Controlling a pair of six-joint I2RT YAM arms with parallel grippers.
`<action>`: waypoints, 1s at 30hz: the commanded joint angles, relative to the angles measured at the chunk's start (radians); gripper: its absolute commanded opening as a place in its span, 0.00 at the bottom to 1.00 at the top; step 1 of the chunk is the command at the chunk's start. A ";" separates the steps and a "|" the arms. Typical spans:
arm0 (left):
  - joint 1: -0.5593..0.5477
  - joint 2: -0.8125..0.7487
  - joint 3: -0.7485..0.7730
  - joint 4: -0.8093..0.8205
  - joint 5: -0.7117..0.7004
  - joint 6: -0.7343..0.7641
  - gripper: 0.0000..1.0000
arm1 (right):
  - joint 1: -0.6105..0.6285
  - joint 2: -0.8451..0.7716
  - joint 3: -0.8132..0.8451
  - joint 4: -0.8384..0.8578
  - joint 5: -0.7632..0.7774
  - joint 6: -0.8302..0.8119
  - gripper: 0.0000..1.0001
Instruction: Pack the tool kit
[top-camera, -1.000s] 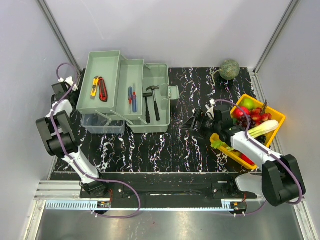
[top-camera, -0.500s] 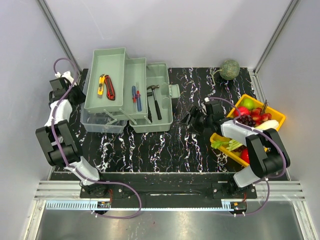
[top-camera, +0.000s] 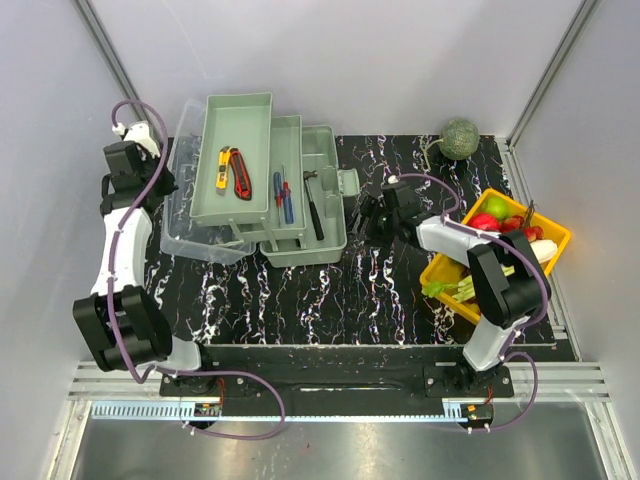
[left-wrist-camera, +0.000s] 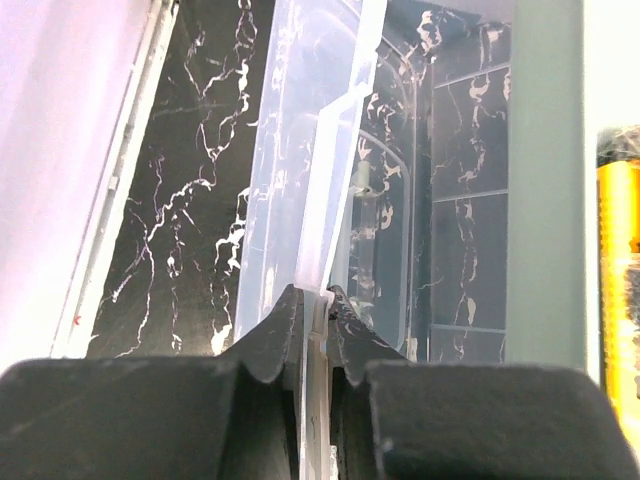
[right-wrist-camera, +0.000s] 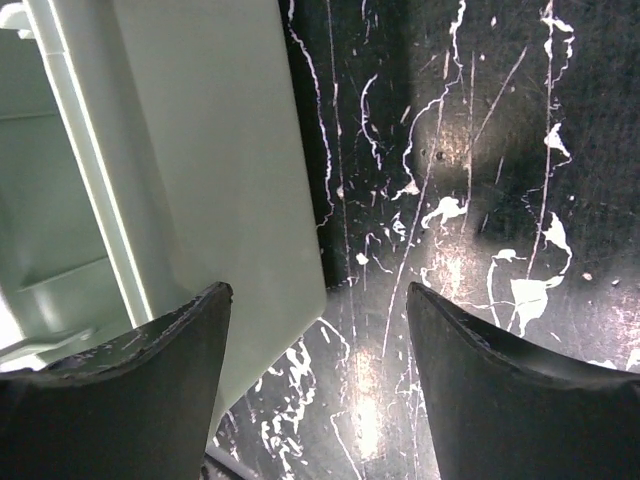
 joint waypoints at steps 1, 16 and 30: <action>-0.086 -0.144 0.075 0.191 0.056 -0.055 0.00 | 0.071 0.005 0.058 -0.066 0.114 -0.024 0.76; -0.409 -0.202 0.085 0.118 -0.298 0.160 0.00 | 0.226 0.005 0.075 -0.086 0.219 0.094 0.72; -0.687 -0.168 0.141 0.073 -0.648 0.243 0.00 | 0.256 0.028 0.096 -0.085 0.243 0.125 0.71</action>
